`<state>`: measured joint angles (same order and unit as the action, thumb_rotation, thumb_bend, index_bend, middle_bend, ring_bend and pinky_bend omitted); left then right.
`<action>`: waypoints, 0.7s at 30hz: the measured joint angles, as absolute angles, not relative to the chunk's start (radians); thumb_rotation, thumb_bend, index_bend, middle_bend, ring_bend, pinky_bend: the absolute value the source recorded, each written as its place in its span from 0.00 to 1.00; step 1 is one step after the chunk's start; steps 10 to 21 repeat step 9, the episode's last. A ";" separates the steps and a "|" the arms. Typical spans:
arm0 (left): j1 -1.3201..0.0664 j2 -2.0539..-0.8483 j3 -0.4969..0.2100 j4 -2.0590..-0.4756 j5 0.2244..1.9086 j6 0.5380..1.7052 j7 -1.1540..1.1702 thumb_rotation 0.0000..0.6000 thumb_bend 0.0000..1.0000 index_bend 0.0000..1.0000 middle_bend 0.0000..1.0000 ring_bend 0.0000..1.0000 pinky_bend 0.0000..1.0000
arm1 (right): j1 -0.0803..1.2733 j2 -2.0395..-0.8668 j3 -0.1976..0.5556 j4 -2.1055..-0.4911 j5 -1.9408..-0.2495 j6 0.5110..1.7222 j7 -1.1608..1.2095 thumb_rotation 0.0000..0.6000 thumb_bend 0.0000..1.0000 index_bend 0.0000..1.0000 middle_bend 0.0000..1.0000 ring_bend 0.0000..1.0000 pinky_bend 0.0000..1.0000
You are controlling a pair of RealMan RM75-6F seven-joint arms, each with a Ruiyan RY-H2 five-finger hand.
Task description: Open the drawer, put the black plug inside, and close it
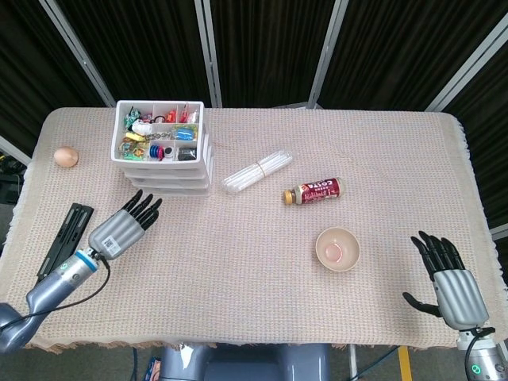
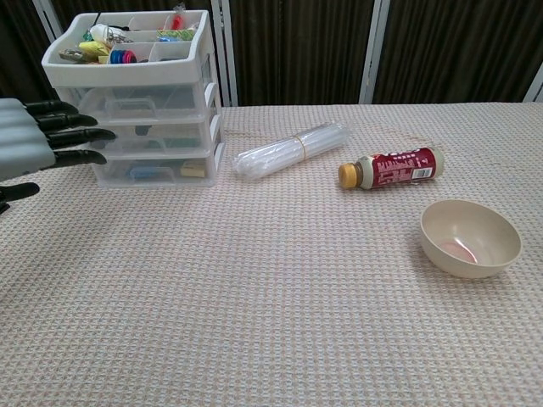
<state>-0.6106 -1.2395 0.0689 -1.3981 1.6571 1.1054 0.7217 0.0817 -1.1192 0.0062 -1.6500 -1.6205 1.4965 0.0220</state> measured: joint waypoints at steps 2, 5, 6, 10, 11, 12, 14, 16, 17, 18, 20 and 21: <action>-0.557 -1.213 0.080 -1.451 1.663 1.195 0.692 1.00 0.28 0.10 0.00 0.00 0.05 | 0.081 -1.121 0.008 -1.650 -1.618 1.497 0.018 1.00 0.08 0.02 0.00 0.00 0.00; -0.468 -1.184 0.093 -1.523 1.664 1.326 0.647 1.00 0.17 0.04 0.00 0.00 0.02 | 0.081 -1.122 0.009 -1.651 -1.616 1.498 0.015 1.00 0.08 0.02 0.00 0.00 0.00; -0.439 -1.178 0.097 -1.544 1.662 1.365 0.632 1.00 0.14 0.01 0.00 0.00 0.01 | 0.081 -1.123 0.010 -1.651 -1.616 1.498 0.014 1.00 0.08 0.02 0.00 0.00 0.00; -0.340 -1.163 0.108 -1.614 1.648 1.478 0.567 1.00 0.11 0.00 0.00 0.00 0.00 | 0.082 -1.125 0.010 -1.653 -1.616 1.497 0.012 1.00 0.08 0.02 0.00 0.00 0.00; -0.340 -1.163 0.108 -1.614 1.648 1.478 0.567 1.00 0.11 0.00 0.00 0.00 0.00 | 0.082 -1.125 0.010 -1.653 -1.616 1.497 0.012 1.00 0.08 0.02 0.00 0.00 0.00; -0.340 -1.163 0.108 -1.614 1.648 1.478 0.567 1.00 0.11 0.00 0.00 0.00 0.00 | 0.082 -1.125 0.010 -1.653 -1.616 1.497 0.012 1.00 0.08 0.02 0.00 0.00 0.00; -0.340 -1.163 0.108 -1.614 1.648 1.478 0.567 1.00 0.11 0.00 0.00 0.00 0.00 | 0.082 -1.125 0.010 -1.653 -1.616 1.497 0.012 1.00 0.08 0.02 0.00 0.00 0.00; -0.340 -1.163 0.108 -1.614 1.648 1.478 0.567 1.00 0.11 0.00 0.00 0.00 0.00 | 0.082 -1.125 0.010 -1.653 -1.616 1.497 0.012 1.00 0.08 0.02 0.00 0.00 0.00; -0.340 -1.163 0.108 -1.614 1.648 1.478 0.567 1.00 0.11 0.00 0.00 0.00 0.00 | 0.082 -1.125 0.010 -1.653 -1.616 1.497 0.012 1.00 0.08 0.02 0.00 0.00 0.00; -0.340 -1.163 0.108 -1.614 1.648 1.478 0.567 1.00 0.11 0.00 0.00 0.00 0.00 | 0.082 -1.125 0.010 -1.653 -1.616 1.497 0.012 1.00 0.08 0.02 0.00 0.00 0.00; -0.340 -1.163 0.108 -1.614 1.648 1.478 0.567 1.00 0.11 0.00 0.00 0.00 0.00 | 0.082 -1.125 0.010 -1.653 -1.616 1.497 0.012 1.00 0.08 0.02 0.00 0.00 0.00; -0.340 -1.163 0.108 -1.614 1.648 1.478 0.567 1.00 0.11 0.00 0.00 0.00 0.00 | 0.082 -1.125 0.010 -1.653 -1.616 1.497 0.012 1.00 0.08 0.02 0.00 0.00 0.00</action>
